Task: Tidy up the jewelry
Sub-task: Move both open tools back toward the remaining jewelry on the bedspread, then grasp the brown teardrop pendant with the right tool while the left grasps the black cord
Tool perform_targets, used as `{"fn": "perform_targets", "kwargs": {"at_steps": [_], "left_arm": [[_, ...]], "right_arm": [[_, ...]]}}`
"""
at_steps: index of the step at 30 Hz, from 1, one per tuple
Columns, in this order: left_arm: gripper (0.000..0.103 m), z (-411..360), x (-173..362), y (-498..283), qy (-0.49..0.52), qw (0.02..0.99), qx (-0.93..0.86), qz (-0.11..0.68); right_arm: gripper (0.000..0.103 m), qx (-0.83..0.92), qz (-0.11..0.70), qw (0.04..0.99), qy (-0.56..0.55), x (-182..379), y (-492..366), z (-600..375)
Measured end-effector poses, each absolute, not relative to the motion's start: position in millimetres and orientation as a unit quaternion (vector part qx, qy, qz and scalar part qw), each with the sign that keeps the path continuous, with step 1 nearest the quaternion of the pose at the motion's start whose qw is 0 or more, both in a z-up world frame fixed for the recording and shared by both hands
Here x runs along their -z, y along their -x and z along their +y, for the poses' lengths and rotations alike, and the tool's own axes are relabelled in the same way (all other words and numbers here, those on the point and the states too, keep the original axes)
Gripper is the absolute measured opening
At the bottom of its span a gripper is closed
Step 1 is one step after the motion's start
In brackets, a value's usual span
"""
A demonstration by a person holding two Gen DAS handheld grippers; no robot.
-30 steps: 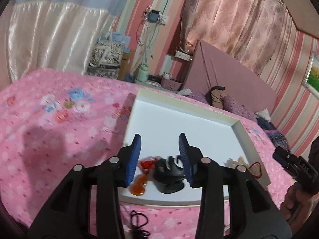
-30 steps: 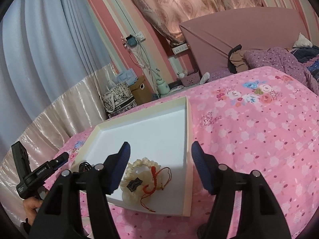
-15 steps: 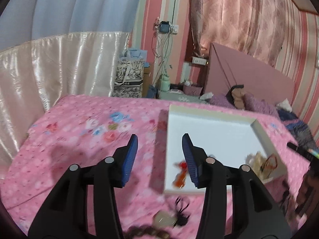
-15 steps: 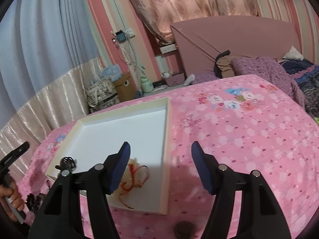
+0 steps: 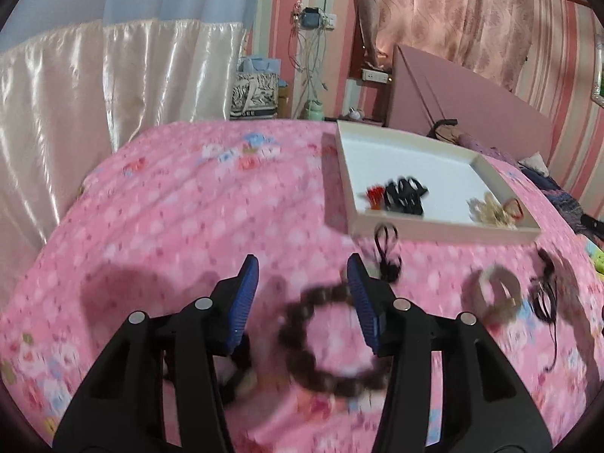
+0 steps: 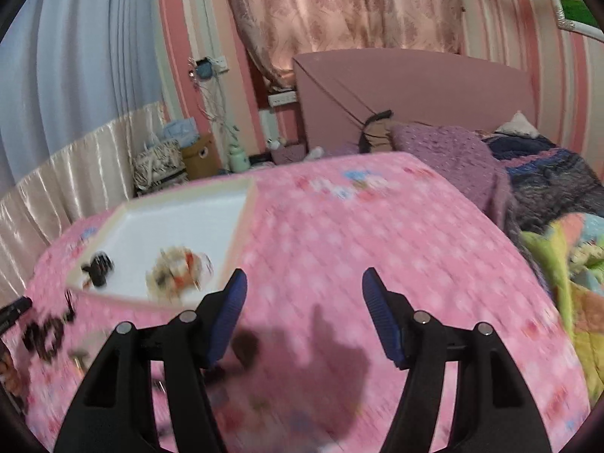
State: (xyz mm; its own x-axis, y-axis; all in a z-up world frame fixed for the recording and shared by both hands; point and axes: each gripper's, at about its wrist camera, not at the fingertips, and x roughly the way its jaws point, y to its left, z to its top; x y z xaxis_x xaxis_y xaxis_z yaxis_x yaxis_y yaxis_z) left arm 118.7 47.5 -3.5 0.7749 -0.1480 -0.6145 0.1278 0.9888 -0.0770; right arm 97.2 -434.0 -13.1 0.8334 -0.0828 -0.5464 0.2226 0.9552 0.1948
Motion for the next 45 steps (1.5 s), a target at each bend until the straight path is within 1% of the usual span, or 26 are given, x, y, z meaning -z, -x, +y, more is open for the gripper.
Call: {"fn": "perform_targets", "kwargs": {"at_steps": [5, 9, 11, 13, 16, 21, 23, 27, 30, 31, 32, 33, 34, 35, 36, 39, 45], "left_arm": [[0.052, 43, 13, -100, 0.025, 0.938, 0.086, 0.334], [0.052, 31, 20, -92, 0.019, 0.936, 0.098, 0.336], [0.052, 27, 21, -89, 0.014, 0.937, 0.101, 0.335], [0.052, 26, 19, -88, 0.007, 0.938, 0.103, 0.332], [0.053, 25, 13, -101, 0.016, 0.935, 0.105, 0.337], [0.053, -1, 3, -126, 0.002, 0.932, 0.121, 0.341], [0.053, -16, 5, -135, -0.008, 0.929, 0.126, 0.348], [0.052, -48, 26, -156, -0.049, 0.916, 0.125, 0.378], [0.048, -64, 39, -166, -0.082, 0.909, 0.113, 0.392], [0.044, -66, 40, -167, -0.088, 0.909, 0.11, 0.392], [0.04, -67, 41, -169, -0.089, 0.907, 0.109, 0.396], [0.035, -66, 41, -170, -0.086, 0.908, 0.105, 0.395], [0.033, -64, 42, -171, -0.082, 0.909, 0.104, 0.394], [0.024, -61, 41, -171, -0.075, 0.91, 0.104, 0.393], [0.012, -55, 40, -172, -0.061, 0.912, 0.102, 0.392], [0.01, -36, 39, -174, -0.007, 0.913, 0.12, 0.39], [0.008, -28, 26, -163, 0.009, 0.924, 0.122, 0.362]], "right_arm": [[0.063, 0.046, 0.312, 0.944, -0.098, 33, -76, -407], [0.061, 0.026, 0.332, 0.939, -0.084, 48, -80, -378], [0.058, 0.018, 0.339, 0.937, -0.082, 52, -87, -366], [0.057, 0.024, 0.343, 0.936, -0.078, 53, -97, -361], [0.057, 0.024, 0.351, 0.931, -0.094, 53, -114, -360], [0.057, 0.048, 0.364, 0.927, -0.076, 57, -140, -354], [0.057, 0.051, 0.378, 0.921, -0.076, 63, -149, -353], [0.059, 0.041, 0.406, 0.91, -0.07, 72, -162, -353], [0.055, 0.047, 0.41, 0.91, -0.049, 73, -165, -348], [0.052, 0.047, 0.409, 0.91, -0.046, 72, -164, -347], [0.045, 0.048, 0.407, 0.911, -0.044, 72, -163, -346], [0.036, 0.049, 0.405, 0.912, -0.043, 71, -161, -346], [0.031, 0.046, 0.403, 0.913, -0.041, 70, -160, -345], [0.031, 0.046, 0.403, 0.913, -0.039, 70, -160, -344], [0.03, 0.046, 0.402, 0.914, -0.039, 70, -159, -343], [0.03, 0.039, 0.398, 0.915, -0.052, 69, -157, -347], [0.03, 0.025, 0.37, 0.924, -0.09, 62, -148, -361]]}}
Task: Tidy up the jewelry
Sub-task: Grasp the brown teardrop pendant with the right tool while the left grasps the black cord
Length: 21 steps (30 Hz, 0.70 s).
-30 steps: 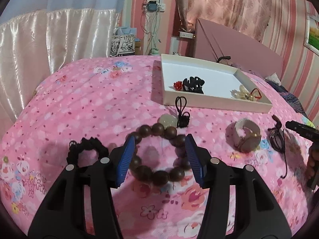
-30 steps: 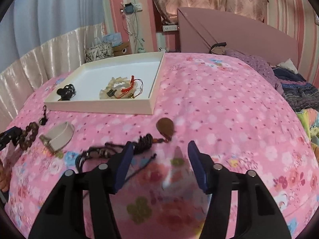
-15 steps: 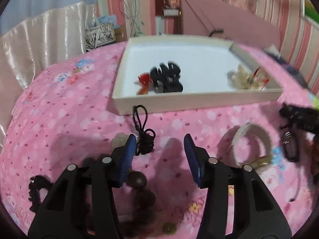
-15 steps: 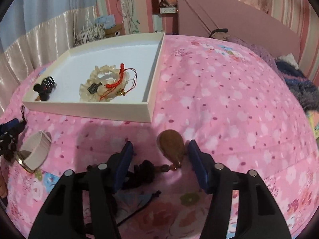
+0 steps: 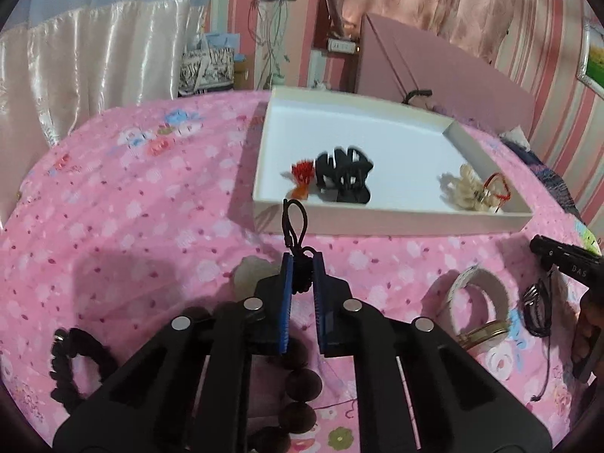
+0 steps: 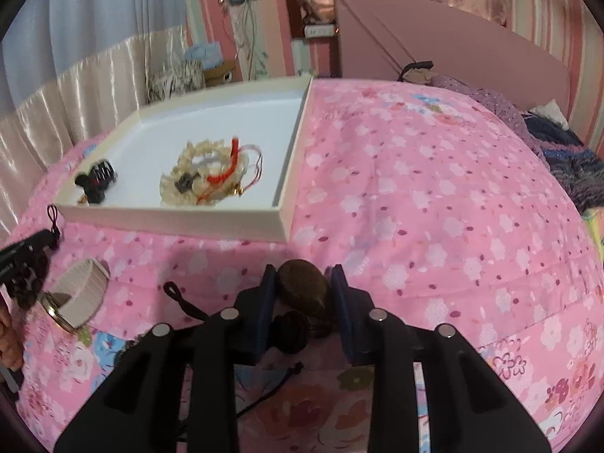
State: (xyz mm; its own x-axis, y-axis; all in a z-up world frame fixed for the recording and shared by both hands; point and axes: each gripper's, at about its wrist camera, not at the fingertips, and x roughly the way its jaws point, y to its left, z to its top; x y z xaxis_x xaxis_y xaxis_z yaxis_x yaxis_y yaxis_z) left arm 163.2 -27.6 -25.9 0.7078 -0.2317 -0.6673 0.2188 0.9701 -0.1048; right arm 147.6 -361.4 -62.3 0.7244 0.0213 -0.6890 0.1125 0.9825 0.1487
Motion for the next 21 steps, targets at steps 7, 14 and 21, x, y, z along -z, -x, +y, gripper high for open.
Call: {"fn": "perform_targets", "kwargs": {"at_steps": [7, 14, 21], "left_arm": [[0.008, -16, -17, -150, 0.026, 0.936, 0.146, 0.319], [0.008, -27, -50, -173, 0.024, 0.945, 0.147, 0.29], [0.008, -46, -51, -209, 0.027, 0.945, 0.152, 0.289]], "right_arm": [[0.03, 0.005, 0.321, 0.937, -0.135, 27, -137, -380], [0.03, 0.009, 0.287, 0.951, -0.119, -11, -160, -378], [0.03, -0.001, 0.275, 0.955, -0.108, -20, -192, -356]]}}
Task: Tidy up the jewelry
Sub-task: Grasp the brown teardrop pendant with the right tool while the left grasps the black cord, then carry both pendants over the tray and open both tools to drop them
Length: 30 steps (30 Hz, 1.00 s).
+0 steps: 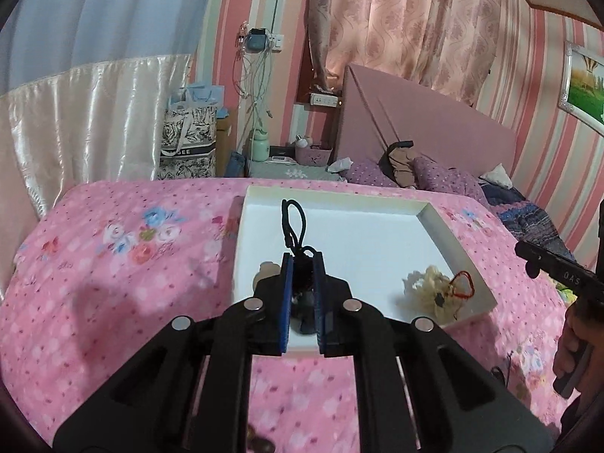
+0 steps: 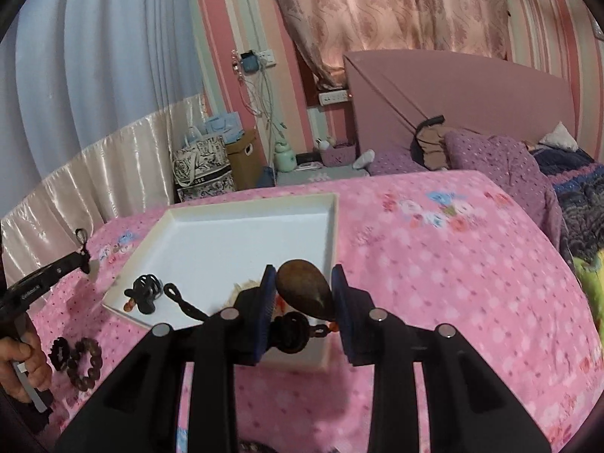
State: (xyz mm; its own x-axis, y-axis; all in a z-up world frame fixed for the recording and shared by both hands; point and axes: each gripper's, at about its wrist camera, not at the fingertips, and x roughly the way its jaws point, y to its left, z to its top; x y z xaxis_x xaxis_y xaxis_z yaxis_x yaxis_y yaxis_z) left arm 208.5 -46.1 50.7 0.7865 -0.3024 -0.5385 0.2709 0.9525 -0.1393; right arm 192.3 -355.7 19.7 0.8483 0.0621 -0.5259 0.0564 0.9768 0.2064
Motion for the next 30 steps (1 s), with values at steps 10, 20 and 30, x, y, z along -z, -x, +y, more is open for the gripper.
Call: {"fn": "perform_targets", "kwargs": {"at_steps": [10, 20, 30], "left_arm": [[0.008, -83, -7, -241, 0.017, 0.93, 0.185, 0.316], [0.008, -101, 15, -236, -0.022, 0.933, 0.183, 0.308], [0.016, -103, 14, -229, -0.029, 0.941, 0.161, 0.297]], "right_arm": [[0.03, -0.019, 0.312, 0.948, -0.062, 28, -240, -320], [0.03, -0.022, 0.329, 0.943, -0.042, 44, -244, -312], [0.031, -0.015, 0.325, 0.945, -0.046, 43, -243, -313]]}}
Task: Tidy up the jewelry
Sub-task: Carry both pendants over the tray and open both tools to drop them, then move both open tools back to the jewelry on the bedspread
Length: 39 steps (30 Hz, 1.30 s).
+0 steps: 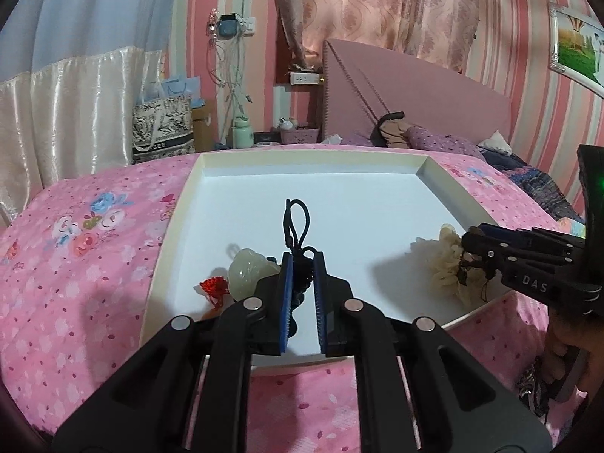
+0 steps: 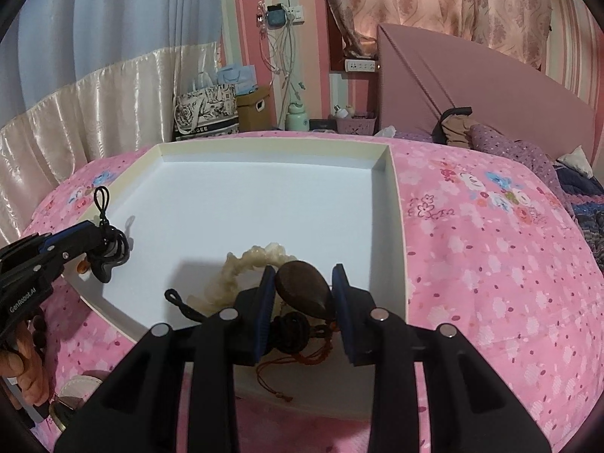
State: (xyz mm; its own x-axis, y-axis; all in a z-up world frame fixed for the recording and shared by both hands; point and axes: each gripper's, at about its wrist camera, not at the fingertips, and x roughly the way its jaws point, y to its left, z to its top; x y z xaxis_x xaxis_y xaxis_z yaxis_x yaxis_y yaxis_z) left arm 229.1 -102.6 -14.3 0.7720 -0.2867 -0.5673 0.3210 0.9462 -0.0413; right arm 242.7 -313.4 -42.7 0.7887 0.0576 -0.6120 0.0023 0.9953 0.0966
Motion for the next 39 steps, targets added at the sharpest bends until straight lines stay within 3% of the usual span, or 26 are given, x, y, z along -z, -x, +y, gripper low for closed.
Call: {"fn": "perform_targets", "kwargs": {"at_steps": [2, 3, 5, 6, 10, 13, 20, 25, 27, 32, 34, 36, 39], "left_arm": [[0.031, -100, 14, -226, -0.027, 0.943, 0.154, 0.293], [0.033, -98, 14, -226, -0.024, 0.944, 0.151, 0.292], [0.034, -94, 14, -224, -0.018, 0.944, 0.154, 0.292], [0.034, -93, 13, -224, -0.012, 0.943, 0.158, 0.292], [0.037, -82, 5, -221, 0.012, 0.942, 0.173, 0.286], [0.046, -70, -11, -219, 0.011, 0.949, 0.149, 0.277], [0.05, -1, -67, -208, 0.049, 0.963, 0.088, 0.249], [0.052, 31, -82, -176, 0.012, 0.963, 0.077, 0.259], [0.06, 47, -74, -152, -0.001, 0.962, 0.068, 0.265], [0.062, 67, -33, -91, 0.012, 0.953, 0.078, 0.292], [0.067, 55, -14, -74, 0.004, 0.947, 0.099, 0.306], [0.078, 35, 3, -69, -0.018, 0.945, 0.096, 0.312], [0.078, 7, 15, -73, -0.027, 0.937, 0.11, 0.331]], "right_arm": [[0.032, -0.017, 0.318, 0.947, -0.048, 41, -240, -315], [0.035, -0.016, 0.315, 0.948, -0.049, 40, -239, -316], [0.049, -0.013, 0.309, 0.95, -0.051, 38, -237, -317], [0.051, -0.011, 0.304, 0.951, -0.053, 37, -236, -319], [0.051, -0.011, 0.288, 0.955, -0.062, 29, -229, -322], [0.055, -0.008, 0.281, 0.957, -0.069, 23, -224, -328], [0.056, 0.002, 0.271, 0.958, -0.098, -5, -207, -350], [0.062, 0.002, 0.251, 0.964, -0.093, -31, -168, -356], [0.062, -0.002, 0.259, 0.962, -0.084, -26, -150, -356], [0.062, 0.009, 0.322, 0.944, -0.069, 23, -100, -355], [0.062, 0.009, 0.34, 0.938, -0.065, 40, -93, -351], [0.062, 0.004, 0.352, 0.933, -0.068, 51, -90, -346], [0.062, 0.007, 0.353, 0.934, -0.053, 54, -88, -335]]}}
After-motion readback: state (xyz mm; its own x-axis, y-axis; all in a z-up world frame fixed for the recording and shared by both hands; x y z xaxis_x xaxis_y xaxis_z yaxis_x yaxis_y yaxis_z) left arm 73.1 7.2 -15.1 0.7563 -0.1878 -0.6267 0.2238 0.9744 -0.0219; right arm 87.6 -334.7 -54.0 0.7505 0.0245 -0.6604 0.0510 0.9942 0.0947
